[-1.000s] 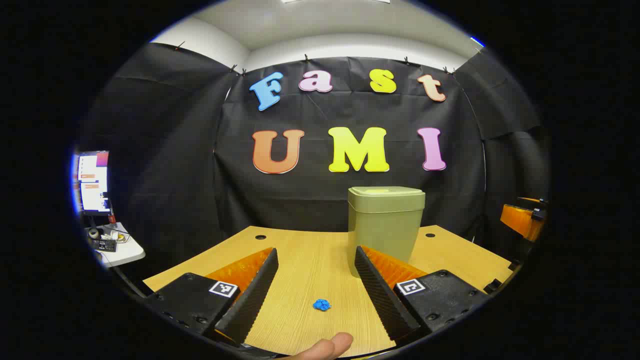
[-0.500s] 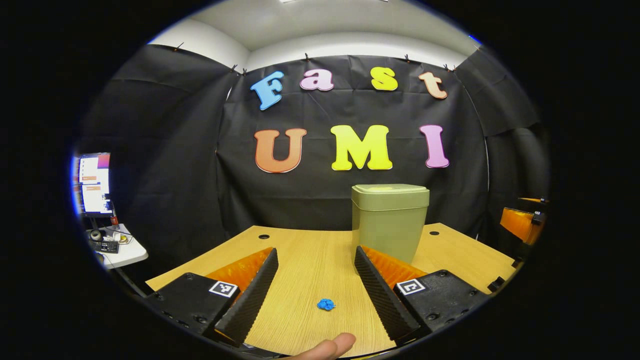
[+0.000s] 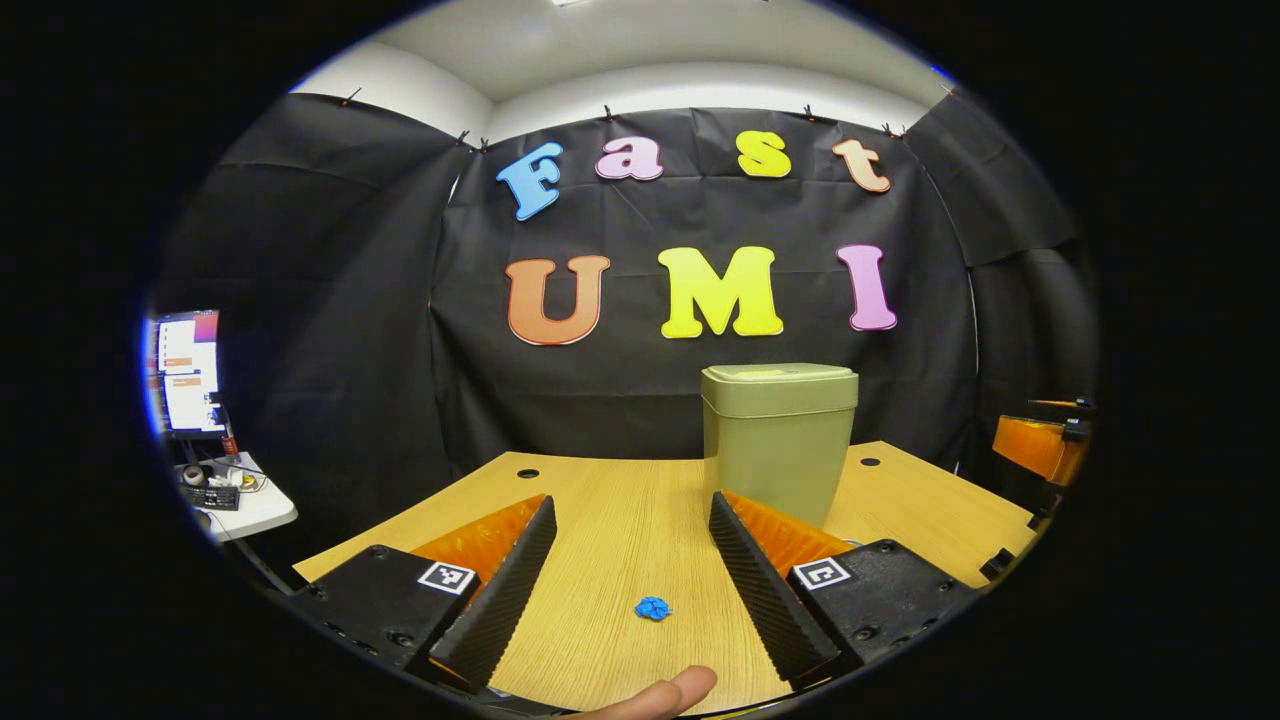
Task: Press the lid of the desktop garbage bin to open it, pick up the crumpled paper on the desktop and throw it into the bin, then pick up the pop can on the desktop and drop it into the bin, and finally close the garbage bin lid.
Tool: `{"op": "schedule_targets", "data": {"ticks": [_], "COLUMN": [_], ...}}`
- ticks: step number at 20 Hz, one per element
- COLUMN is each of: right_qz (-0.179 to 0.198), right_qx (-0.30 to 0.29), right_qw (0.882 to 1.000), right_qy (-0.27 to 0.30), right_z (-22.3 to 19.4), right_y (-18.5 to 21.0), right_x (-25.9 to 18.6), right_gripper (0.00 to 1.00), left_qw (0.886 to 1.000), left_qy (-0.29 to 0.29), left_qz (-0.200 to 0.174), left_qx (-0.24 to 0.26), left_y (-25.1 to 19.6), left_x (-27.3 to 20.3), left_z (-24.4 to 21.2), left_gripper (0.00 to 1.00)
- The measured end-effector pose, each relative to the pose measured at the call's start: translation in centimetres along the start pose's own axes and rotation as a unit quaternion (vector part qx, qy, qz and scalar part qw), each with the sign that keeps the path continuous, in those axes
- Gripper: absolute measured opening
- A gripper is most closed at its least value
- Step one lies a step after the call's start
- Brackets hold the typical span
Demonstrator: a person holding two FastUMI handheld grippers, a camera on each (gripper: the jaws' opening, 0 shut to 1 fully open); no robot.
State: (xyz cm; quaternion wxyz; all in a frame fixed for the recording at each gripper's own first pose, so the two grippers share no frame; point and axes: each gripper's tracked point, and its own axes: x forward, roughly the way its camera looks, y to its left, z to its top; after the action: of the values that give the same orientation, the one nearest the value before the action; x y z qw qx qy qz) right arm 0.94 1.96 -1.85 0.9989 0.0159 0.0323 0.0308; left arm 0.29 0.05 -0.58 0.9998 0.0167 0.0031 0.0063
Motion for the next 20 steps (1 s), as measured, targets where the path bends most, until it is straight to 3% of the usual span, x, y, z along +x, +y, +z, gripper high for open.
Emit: {"op": "schedule_targets", "data": {"ticks": [6,11,13,14,15,16,19,20], "right_qz": [-0.015,-0.021,-0.031,-0.032,-0.029,-0.025,-0.027,-0.026], "right_qx": [-0.014,0.008,0.000,-0.002,0.003,0.006,0.007,0.003], "right_qw": [1.000,1.000,0.999,0.999,1.000,1.000,1.000,1.000], "right_qy": [-0.002,-0.017,-0.010,-0.007,-0.005,-0.004,0.006,0.006], "right_z": [0.0,1.0,1.1,1.2,1.4,1.6,1.8,2.1], "right_y": [-0.4,-0.9,-0.9,-0.8,-0.6,-0.1,0.4,0.7], "right_x": [0.2,1.0,1.5,1.7,1.8,1.9,2.7,3.0], "right_gripper": [0.95,0.93,0.82,0.70,0.64,0.46,0.19,0.04], "left_qw": [1.000,1.000,1.000,1.000,1.000,1.000,1.000,1.000], "left_qy": [-0.003,-0.005,-0.003,-0.004,-0.006,-0.008,-0.009,-0.009], "left_qz": [0.001,-0.006,-0.013,-0.015,-0.016,-0.013,-0.012,-0.011], "left_qx": [0.005,0.004,0.001,0.001,0.002,0.004,0.003,0.003], "left_y": [0.1,-0.4,-0.7,-0.8,-0.8,-0.6,-0.2,-0.2], "left_x": [0.1,0.4,0.5,0.5,0.5,0.5,0.6,0.7], "left_z": [0.0,0.0,-0.1,0.0,0.1,0.3,0.2,0.3], "left_gripper": [0.99,0.99,0.99,0.99,0.99,0.99,0.99,0.99]}}
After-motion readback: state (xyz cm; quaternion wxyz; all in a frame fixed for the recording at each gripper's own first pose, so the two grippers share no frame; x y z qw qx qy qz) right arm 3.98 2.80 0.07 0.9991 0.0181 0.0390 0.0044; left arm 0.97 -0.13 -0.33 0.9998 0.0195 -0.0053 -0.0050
